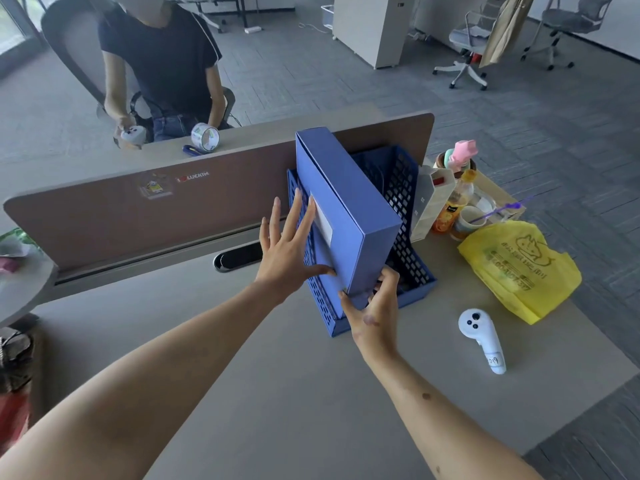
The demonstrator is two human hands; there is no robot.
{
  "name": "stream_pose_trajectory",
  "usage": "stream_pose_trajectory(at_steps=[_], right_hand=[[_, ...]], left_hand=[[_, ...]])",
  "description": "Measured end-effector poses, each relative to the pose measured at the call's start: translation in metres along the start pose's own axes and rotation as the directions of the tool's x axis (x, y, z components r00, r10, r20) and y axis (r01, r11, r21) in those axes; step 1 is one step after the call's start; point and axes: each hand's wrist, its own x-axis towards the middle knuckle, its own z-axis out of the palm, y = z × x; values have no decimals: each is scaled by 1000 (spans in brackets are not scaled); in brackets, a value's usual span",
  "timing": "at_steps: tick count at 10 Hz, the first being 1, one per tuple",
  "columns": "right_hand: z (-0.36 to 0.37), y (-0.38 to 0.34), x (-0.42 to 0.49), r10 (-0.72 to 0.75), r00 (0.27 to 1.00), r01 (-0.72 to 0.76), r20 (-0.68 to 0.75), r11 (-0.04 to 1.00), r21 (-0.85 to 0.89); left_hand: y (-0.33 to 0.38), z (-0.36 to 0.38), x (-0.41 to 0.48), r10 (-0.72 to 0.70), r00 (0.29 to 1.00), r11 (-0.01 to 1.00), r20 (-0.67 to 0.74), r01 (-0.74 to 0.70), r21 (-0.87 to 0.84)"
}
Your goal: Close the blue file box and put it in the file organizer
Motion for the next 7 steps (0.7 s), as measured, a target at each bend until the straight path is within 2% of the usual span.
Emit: stream_pose_trajectory(at_steps=[1, 4, 5, 6, 7], right_hand=[[6, 10, -6, 12, 1000, -12, 20, 1000, 0], [10, 21, -10, 35, 997, -27, 76, 995, -99], [4, 22, 0, 79, 985, -54, 151, 985, -161], [-12, 0, 0, 155, 942, -150, 297, 988, -37], [-37, -28, 9, 131, 946, -183, 297, 971, 155]], left_hand=[[-5, 7, -6, -18, 999, 998, 31, 17, 55], [-5, 13, -18, -63, 997, 998, 43, 64, -13], [-2, 11, -21, -95, 995, 993, 30, 97, -67], [4, 3, -33, -126, 992, 979, 24, 128, -158], [-3, -6, -53, -152, 988, 965, -4, 148, -216]])
